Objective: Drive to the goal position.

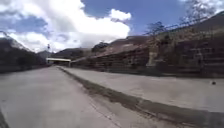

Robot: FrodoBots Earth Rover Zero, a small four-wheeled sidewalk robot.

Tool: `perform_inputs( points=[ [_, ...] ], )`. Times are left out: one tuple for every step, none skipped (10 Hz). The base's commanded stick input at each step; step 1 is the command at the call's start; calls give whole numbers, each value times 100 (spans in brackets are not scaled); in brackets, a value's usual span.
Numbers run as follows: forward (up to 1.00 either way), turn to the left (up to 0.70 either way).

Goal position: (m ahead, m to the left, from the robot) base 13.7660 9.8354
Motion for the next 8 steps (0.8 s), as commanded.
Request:
perform_inputs(
  points=[
    [0,45],
    [0,45],
    [0,45],
    [0,45],
    [0,31],
    [0,8],
    [0,0],
    [0,0]
  ],
)
